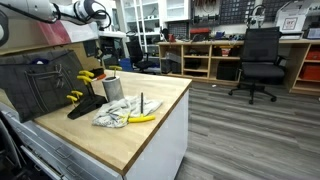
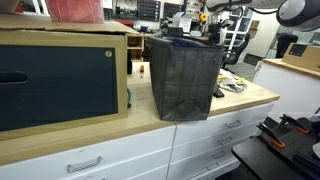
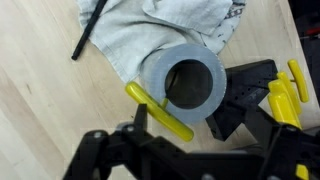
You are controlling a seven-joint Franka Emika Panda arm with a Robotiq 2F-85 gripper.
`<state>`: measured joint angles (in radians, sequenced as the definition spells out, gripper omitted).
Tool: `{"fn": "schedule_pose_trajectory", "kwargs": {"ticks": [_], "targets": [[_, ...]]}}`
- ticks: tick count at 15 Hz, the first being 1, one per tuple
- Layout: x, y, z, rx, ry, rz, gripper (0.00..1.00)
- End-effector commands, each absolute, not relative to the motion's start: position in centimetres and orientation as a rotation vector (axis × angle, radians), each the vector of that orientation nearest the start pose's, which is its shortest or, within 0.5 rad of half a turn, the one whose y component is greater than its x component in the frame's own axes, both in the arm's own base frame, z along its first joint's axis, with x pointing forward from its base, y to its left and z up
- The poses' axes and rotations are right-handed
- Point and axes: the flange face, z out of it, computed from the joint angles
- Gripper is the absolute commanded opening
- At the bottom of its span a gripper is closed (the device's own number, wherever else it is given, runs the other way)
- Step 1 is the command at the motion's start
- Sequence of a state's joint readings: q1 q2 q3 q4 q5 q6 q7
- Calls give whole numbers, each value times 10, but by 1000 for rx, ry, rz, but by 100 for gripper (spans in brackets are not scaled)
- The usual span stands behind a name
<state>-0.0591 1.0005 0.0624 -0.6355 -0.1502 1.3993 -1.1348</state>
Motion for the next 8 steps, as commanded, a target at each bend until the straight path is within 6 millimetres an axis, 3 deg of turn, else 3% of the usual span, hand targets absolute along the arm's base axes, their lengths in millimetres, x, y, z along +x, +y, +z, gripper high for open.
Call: {"fn": "schedule_pose_trajectory", "kwargs": {"ticks": [1,8], "targets": [[761,-41,369,-2554,-1710,387,100],[764,-41,374,-2497,-1811,359,100]]}}
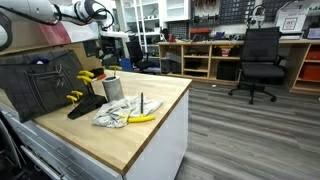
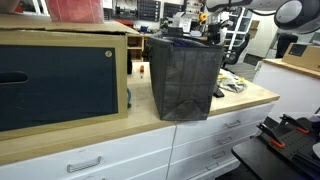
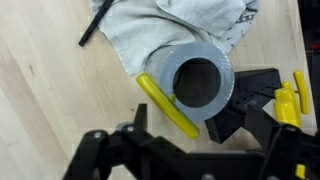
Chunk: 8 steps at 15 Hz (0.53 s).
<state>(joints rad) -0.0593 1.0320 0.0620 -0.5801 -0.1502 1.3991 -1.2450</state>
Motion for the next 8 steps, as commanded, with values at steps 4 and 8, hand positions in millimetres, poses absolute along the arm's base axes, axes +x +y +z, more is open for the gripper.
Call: {"fn": "schedule_pose_trajectory", "kwargs": {"ticks": [4,8], "targets": [[764,-41,363,-2461,-1835,382,100],[763,-47,350,-2411,-1857,403,100]]}}
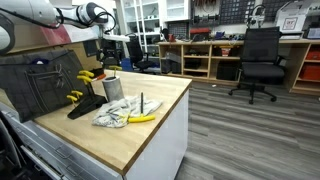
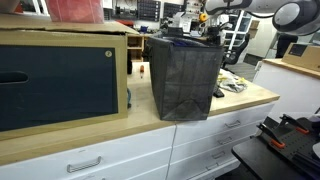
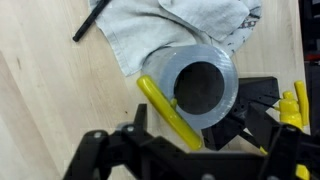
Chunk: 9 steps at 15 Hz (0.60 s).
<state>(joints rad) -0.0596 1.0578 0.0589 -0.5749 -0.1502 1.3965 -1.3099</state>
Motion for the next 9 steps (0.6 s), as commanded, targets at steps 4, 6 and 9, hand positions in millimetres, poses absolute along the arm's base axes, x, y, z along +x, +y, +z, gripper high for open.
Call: {"fn": "schedule_pose_trajectory", "kwargs": {"ticks": [4,6,9], "targets": [[761,-50,342,-2365,-1875,422,100],[760,-51,341,-2352,-1882,428,100],[760,-53,342,-2338,-1897,432,65]]}}
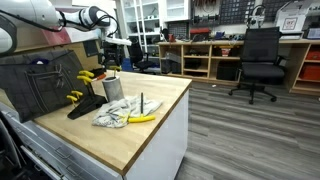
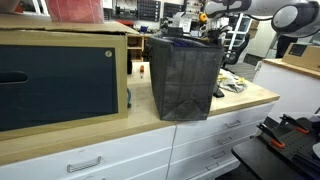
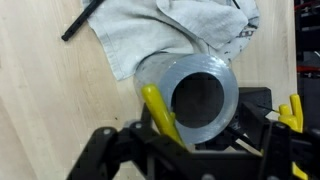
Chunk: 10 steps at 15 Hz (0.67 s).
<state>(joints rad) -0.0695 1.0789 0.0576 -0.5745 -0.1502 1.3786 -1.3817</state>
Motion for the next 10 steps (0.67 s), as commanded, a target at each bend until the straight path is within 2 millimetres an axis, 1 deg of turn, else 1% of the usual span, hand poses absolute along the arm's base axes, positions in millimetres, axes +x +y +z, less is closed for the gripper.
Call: {"fn": "schedule_pose_trajectory", "kwargs": {"ticks": [1,2,4,7,9,10], "targets": [[759,-54,342,-2341,-1893,437,58],[759,-54,343,-2352,-1880,442,49],[759,-55,345,-2369,-1870,445,35],[759,-57,350,-2405,-1848,451,12],[759,-60,354,-2452,-1820,460,0],[759,-61,355,-2476,-1799,467,40]]}}
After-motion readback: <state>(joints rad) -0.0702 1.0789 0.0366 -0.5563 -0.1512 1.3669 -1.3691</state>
